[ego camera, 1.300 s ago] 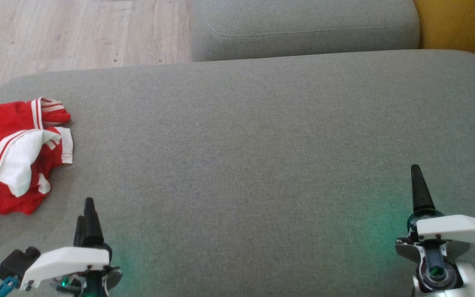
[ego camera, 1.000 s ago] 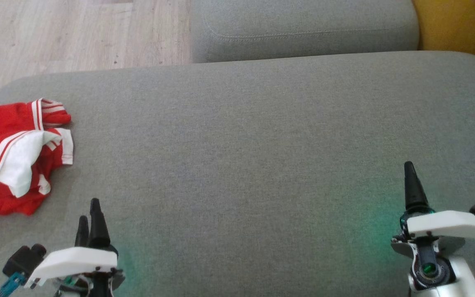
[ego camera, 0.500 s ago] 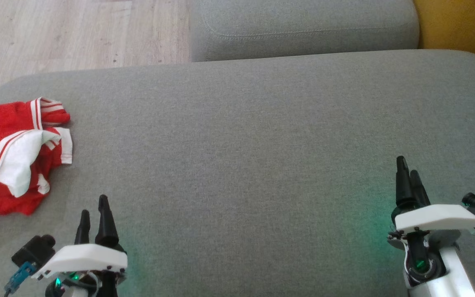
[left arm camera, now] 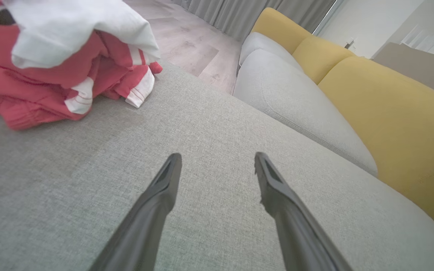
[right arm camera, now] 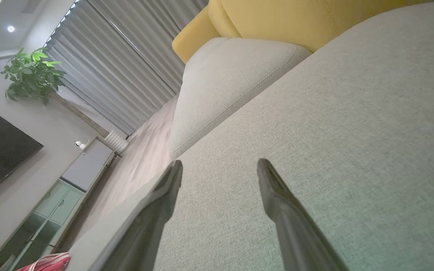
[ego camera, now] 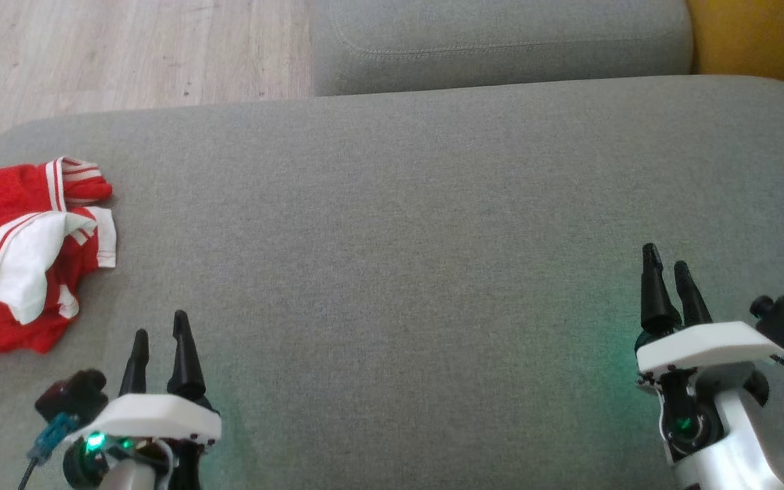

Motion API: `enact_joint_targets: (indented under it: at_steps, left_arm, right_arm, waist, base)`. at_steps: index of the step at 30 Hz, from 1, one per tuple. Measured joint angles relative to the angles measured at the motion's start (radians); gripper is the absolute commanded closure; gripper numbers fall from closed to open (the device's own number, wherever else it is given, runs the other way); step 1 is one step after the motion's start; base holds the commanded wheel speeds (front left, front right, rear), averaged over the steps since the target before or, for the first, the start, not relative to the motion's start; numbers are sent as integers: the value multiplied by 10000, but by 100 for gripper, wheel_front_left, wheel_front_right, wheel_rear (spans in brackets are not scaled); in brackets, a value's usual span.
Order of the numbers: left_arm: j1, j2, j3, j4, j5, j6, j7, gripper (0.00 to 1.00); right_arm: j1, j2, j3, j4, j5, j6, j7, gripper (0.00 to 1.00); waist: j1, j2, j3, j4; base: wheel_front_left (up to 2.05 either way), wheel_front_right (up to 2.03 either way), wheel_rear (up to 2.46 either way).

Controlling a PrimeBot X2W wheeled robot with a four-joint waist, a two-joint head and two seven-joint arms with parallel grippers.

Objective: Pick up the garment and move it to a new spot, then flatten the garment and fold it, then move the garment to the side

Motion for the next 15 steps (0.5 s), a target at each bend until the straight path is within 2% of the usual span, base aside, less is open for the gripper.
enact_joint_targets:
  at_steps: [15]
  left_arm:
    - [-375,35,-318,282,1873,276,-439,0]
  right_arm:
    - [-505,-2,282,362,-2077,0,-426,0]
  waist:
    - [0,0,138,-51]
  base:
    - [0,0,0]
